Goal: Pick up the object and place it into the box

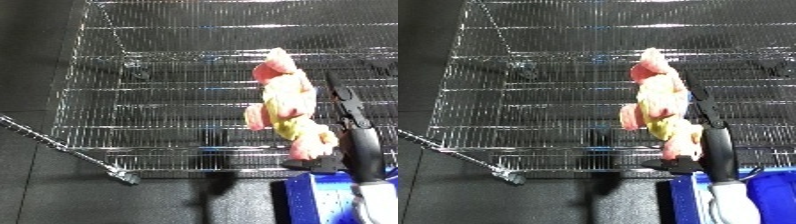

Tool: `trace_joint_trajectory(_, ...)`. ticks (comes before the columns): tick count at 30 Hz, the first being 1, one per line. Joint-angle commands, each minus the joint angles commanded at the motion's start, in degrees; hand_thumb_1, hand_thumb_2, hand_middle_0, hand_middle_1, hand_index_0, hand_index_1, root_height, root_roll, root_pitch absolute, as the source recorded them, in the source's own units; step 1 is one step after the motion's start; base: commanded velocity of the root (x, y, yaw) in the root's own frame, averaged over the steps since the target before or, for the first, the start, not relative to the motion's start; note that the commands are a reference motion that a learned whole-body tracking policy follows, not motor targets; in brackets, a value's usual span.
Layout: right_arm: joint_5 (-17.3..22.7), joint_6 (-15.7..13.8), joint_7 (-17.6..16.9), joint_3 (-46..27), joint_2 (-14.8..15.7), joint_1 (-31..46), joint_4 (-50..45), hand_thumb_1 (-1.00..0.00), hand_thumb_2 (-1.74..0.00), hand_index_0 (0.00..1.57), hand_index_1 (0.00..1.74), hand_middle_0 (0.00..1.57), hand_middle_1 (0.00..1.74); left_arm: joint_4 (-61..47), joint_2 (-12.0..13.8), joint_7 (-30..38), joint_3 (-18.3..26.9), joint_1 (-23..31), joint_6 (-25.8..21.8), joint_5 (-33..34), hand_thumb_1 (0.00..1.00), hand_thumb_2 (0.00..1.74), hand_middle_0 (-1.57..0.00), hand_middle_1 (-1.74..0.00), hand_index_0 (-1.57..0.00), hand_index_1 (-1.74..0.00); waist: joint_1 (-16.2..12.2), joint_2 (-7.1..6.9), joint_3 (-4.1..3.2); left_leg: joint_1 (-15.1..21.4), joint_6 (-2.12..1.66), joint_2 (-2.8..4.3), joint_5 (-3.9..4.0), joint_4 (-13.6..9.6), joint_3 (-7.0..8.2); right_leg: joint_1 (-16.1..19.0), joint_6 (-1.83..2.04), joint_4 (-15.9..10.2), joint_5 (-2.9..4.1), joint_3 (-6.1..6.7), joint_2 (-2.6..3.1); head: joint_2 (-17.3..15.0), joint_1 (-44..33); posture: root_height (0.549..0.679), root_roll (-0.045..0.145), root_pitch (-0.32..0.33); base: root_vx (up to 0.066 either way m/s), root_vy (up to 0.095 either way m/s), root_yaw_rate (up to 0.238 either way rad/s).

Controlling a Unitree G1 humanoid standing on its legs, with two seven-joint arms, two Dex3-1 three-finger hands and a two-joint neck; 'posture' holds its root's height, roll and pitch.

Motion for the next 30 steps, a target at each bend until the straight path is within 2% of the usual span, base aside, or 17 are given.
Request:
trace_joint_trajectory(8, 0.3, 3.1, -4.5, 1.4, -4.0, -7.5, 8.6, 0.00, 0.00, 0.00, 0.00, 0.00, 0.00, -0.4, 1.2, 0.2, -1.5, 1.4, -1.1, -1.5, 1.00, 1.74, -1.57, -1.74, -1.57, -1.74, 1.4, 1.38, 0.00, -1.9, 0.09, -0.33, -0.05, 0.8, -0.31, -2.3, 0.05, 0.9, 0.00, 0.17, -0.06, 1.1, 3.8, 0.626, 0.041, -0.107, 0.019, -0.005, -0.007)
trace_joint_trajectory(17, -0.9, 4.3, -7.7, 7.6, -4.5, -20.9, 26.8, 0.00, 0.00, 0.00, 0.00, 0.00, 0.00, -0.5, 2.1, 0.4, -4.8, 2.0, -3.0, -2.7, 1.00, 1.74, -1.57, -1.74, -1.57, -1.74, 3.1, 3.74, 0.00, -5.4, 0.17, -0.72, 0.09, 1.5, -0.60, -6.1, 0.04, 1.7, 0.25, 0.24, -0.26, 3.8, 10.8, 0.624, 0.040, -0.053, 0.008, 0.007, -0.015)
trace_joint_trajectory(23, -1.0, 4.8, -6.7, 12.8, -4.2, -29.0, 41.9, 0.00, 0.00, 0.00, 0.00, 0.00, 0.00, -1.0, 2.5, 0.3, -6.6, 2.1, -3.9, -3.4, 1.00, 1.74, -1.57, -1.74, -1.57, -1.74, 4.0, 5.12, 0.00, -7.3, -0.11, -0.91, 0.31, 1.6, -0.83, -7.7, -0.08, 1.5, 0.47, 0.20, -0.34, 5.3, 14.5, 0.625, 0.039, -0.020, -0.002, 0.009, -0.002)
trace_joint_trajectory(30, -0.6, 4.8, -4.2, 15.9, -4.0, -32.5, 52.4, 0.00, 0.00, 0.00, 0.00, 0.00, 0.00, -1.5, 2.8, 0.0, -7.3, 3.3, -4.4, -4.2, 1.00, 1.74, -1.57, -1.74, -1.57, -1.74, 4.8, 6.15, 0.00, -8.5, -0.40, -1.05, 0.42, 1.4, -1.02, -8.8, -0.07, 1.3, 0.61, 0.03, -0.42, 7.9, 17.8, 0.626, 0.037, 0.004, 0.003, 0.004, 0.021)
